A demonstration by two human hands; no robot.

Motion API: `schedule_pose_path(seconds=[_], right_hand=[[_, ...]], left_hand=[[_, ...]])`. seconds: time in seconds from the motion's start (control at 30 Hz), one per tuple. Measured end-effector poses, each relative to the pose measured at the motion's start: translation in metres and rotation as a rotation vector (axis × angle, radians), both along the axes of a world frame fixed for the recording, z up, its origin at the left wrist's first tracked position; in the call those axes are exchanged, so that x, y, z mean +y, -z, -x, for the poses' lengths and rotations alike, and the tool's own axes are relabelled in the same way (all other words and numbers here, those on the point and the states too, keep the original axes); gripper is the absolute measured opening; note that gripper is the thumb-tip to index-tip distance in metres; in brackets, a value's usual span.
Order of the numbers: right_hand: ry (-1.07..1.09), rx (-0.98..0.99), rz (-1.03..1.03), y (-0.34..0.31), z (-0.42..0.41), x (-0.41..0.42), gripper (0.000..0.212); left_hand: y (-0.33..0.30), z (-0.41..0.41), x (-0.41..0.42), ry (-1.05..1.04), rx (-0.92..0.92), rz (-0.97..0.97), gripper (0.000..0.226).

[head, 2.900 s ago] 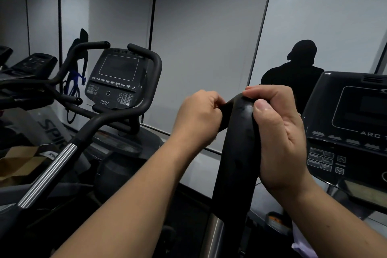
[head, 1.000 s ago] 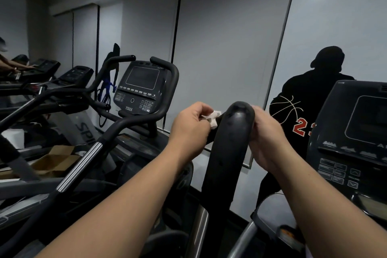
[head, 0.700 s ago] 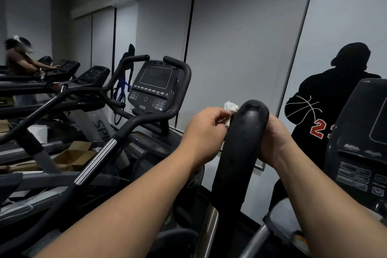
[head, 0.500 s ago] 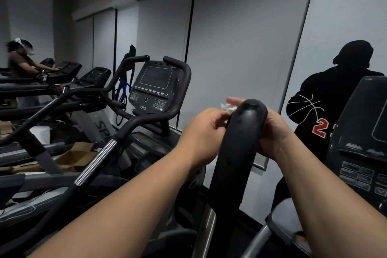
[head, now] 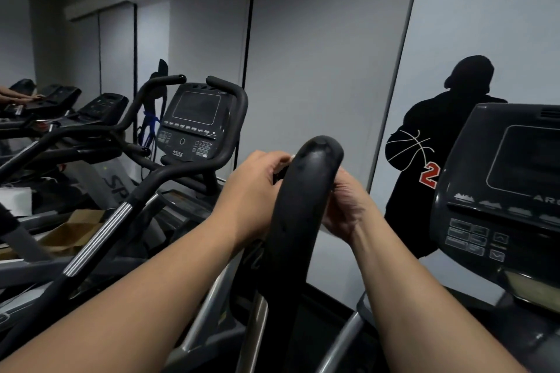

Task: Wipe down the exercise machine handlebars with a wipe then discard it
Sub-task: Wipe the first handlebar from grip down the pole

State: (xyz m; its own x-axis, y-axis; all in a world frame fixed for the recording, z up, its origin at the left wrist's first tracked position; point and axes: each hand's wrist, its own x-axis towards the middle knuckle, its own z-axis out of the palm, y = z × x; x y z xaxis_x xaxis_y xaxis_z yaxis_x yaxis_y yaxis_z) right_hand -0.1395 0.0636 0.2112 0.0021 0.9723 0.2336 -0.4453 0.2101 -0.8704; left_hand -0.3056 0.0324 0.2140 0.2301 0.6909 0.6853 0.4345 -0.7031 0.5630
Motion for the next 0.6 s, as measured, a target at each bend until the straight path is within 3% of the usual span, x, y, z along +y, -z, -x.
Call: schedule_pose_path(seconds=[0.13,0.4,0.5,0.57,0.6], right_hand=[[-0.007,0.007,0.007,0.012,-0.001,0.004,0.061],[0.062,0.038,0.088,0.031,0.016,-0.001,0.041],[0.072,0.171,0.113,0.033,0.022,-0.004,0.041],[0.092,0.16,0.109,0.034,0.026,-0.013,0.017],[0.058,0.118,0.107,0.038,0.025,-0.013,0.016]], left_hand=[[0.002,0.0,-0.003,-0.068,0.029,-0.028,0.026],[0.007,0.001,-0.002,-0.148,0.09,-0.073,0.019],[0.006,0.001,0.001,-0.198,0.135,-0.103,0.031],[0.006,0.001,0.001,-0.209,0.144,-0.113,0.029],[0.006,0.001,0.001,-0.21,0.139,-0.119,0.029]])
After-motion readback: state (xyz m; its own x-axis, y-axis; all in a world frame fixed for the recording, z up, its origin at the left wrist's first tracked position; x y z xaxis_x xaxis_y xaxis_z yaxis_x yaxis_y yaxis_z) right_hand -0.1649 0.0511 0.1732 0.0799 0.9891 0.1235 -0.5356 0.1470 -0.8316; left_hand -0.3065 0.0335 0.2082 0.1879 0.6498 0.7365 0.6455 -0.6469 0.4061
